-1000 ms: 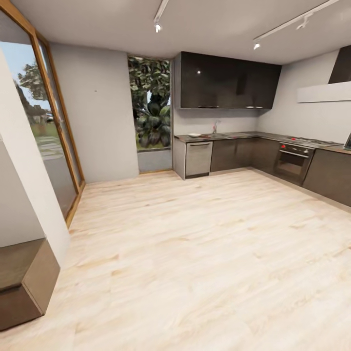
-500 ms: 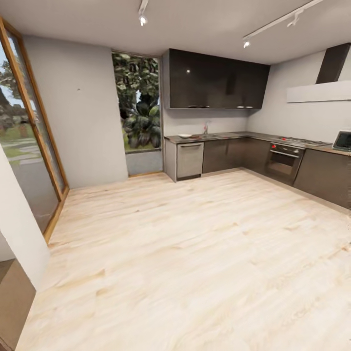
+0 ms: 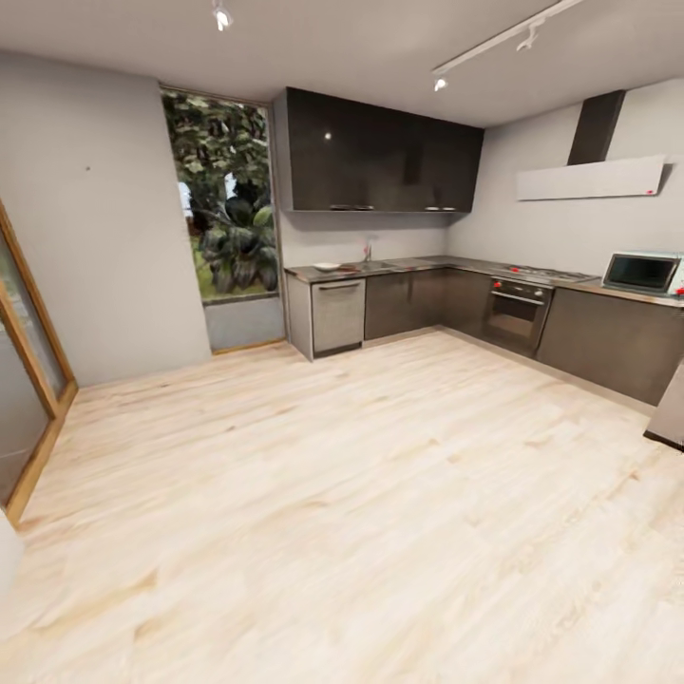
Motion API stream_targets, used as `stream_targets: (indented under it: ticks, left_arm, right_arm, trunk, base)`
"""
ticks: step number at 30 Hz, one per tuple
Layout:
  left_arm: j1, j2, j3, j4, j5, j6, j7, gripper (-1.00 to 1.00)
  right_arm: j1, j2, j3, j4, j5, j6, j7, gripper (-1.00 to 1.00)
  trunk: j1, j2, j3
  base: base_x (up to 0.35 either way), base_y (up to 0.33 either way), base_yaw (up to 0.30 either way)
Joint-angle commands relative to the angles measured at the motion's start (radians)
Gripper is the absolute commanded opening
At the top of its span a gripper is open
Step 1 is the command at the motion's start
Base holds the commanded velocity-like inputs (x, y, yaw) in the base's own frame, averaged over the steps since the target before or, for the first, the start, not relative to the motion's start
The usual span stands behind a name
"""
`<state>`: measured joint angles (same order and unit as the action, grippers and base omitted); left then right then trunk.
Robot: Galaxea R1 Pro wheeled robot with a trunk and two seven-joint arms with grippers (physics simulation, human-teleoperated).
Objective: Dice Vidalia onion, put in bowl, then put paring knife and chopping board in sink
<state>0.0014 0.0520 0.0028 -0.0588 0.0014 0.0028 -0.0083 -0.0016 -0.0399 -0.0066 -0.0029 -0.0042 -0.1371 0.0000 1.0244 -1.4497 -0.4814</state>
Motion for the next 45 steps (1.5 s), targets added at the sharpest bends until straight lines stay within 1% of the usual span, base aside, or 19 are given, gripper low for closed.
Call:
stream_targets:
  ticks: [1, 12, 45]
  left_arm:
    - [0.000, 0.000, 0.000, -0.001, 0.000, 0.000, -0.001, 1.00]
    - [0.000, 0.000, 0.000, -0.001, 0.000, 0.000, -0.001, 1.00]
    - [0.000, -0.001, 0.000, -0.001, 0.000, 0.000, -0.001, 1.00]
  right_arm:
    - [0.000, 0.000, 0.000, 0.000, 0.000, -0.003, 0.000, 1.00]
    - [0.000, 0.000, -0.001, 0.000, 0.000, -0.003, 0.000, 1.00]
    - [0.000, 0.000, -0.001, 0.000, 0.000, -0.003, 0.000, 1.00]
  trunk:
    - [0.001, 0.000, -0.001]
    - [0.001, 0.000, -0.001]
    - [0.001, 0.000, -0.001]
  base:
    - [0.342, 0.000, -0.199]
    - [0.342, 0.000, -0.160]
    - [0.342, 0.000, -0.005]
